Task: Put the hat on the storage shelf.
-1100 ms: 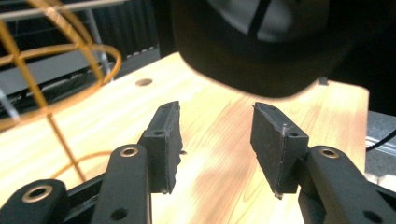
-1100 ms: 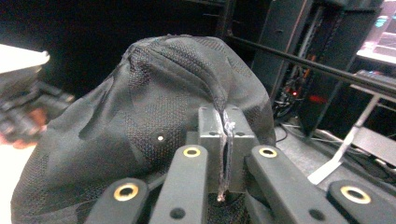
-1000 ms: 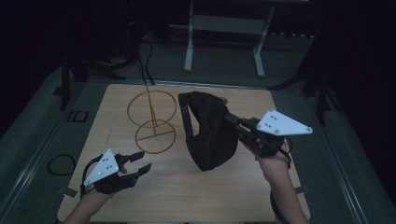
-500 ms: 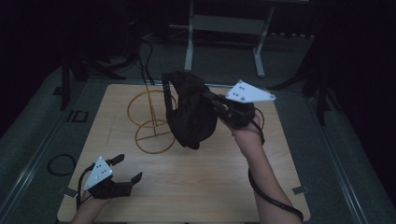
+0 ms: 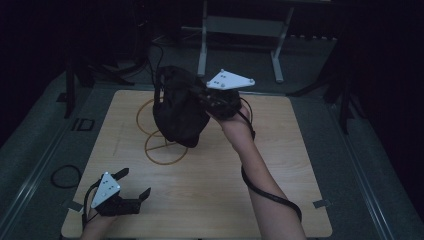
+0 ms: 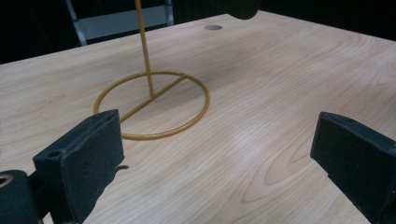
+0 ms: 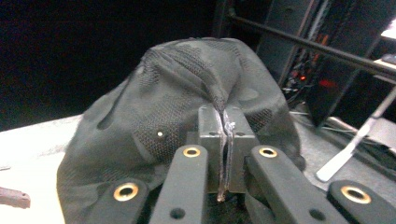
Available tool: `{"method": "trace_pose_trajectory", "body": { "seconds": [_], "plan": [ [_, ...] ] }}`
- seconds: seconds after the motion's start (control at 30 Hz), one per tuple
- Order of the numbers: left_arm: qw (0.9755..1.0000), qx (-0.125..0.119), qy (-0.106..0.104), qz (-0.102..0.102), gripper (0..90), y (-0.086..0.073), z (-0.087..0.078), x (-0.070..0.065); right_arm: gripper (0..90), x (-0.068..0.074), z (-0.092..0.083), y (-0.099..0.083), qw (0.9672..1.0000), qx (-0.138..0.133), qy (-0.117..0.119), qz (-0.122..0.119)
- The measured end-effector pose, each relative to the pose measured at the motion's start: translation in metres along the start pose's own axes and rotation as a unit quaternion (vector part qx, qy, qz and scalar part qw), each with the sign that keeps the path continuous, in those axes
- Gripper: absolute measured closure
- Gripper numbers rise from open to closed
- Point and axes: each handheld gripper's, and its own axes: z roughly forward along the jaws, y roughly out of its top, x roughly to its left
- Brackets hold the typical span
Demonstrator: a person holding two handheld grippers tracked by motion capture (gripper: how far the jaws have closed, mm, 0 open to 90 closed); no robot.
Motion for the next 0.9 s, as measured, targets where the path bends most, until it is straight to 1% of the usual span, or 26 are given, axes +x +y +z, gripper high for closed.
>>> {"method": "trace_pose_trajectory", "body": {
  "seconds": [0.07,0.1,0.17,0.23,0.3,0.37,0.47,0.5,0.67,0.73,0.8,0.87,0.9],
  "plan": [
    [1.0,-0.001,0.001,-0.005,3.1,-0.001,-0.001,0.001,88.2,0.003,0.009,0.0,1.0,0.004,0.007,0.003],
    [1.0,0.0,-0.002,-0.005,3.1,-0.002,-0.002,0.002,88.1,0.004,0.013,0.001,0.9999,0.008,0.011,0.002],
    [1.0,-0.001,0.002,-0.006,3.5,-0.003,-0.002,0.003,88.1,0.007,0.022,0.0,0.9998,0.014,0.015,0.0],
    [1.0,0.001,0.002,-0.004,3.9,-0.003,-0.002,0.004,88.1,0.009,0.03,-0.001,0.9995,0.02,0.023,0.003],
    [1.0,0.001,-0.001,-0.008,4.0,-0.004,-0.002,0.005,88.1,0.011,0.039,-0.002,0.9992,0.026,0.029,0.006],
    [1.0,-0.002,0.0,-0.007,4.0,-0.005,-0.002,0.005,88.0,0.013,0.048,-0.002,0.9989,0.031,0.033,0.008],
    [1.0,-0.003,0.001,-0.009,4.2,-0.005,-0.002,0.006,87.9,0.015,0.057,-0.003,0.9987,0.034,0.037,0.013],
    [0.9999,-0.007,-0.001,-0.013,4.2,-0.005,-0.003,0.006,87.9,0.015,0.06,-0.004,0.9986,0.035,0.038,0.015],
    [0.9999,-0.003,0.0,-0.016,4.1,-0.006,-0.002,0.006,87.9,0.016,0.076,-0.003,0.998,0.051,0.034,0.016],
    [0.9999,-0.002,0.0,-0.015,4.2,-0.006,-0.002,0.006,87.7,0.017,0.083,-0.003,0.9973,0.057,0.039,0.022],
    [0.9999,-0.003,-0.004,-0.017,4.2,-0.006,-0.002,0.006,87.5,0.018,0.087,-0.003,0.997,0.063,0.04,0.02],
    [0.9999,-0.001,-0.001,-0.016,4.2,-0.005,-0.002,0.006,87.1,0.021,0.092,-0.003,0.9963,0.072,0.043,0.016],
    [0.9998,-0.002,-0.005,-0.019,4.2,-0.005,-0.003,0.006,86.8,0.023,0.094,-0.004,0.9959,0.077,0.045,0.013]
  ]
}}
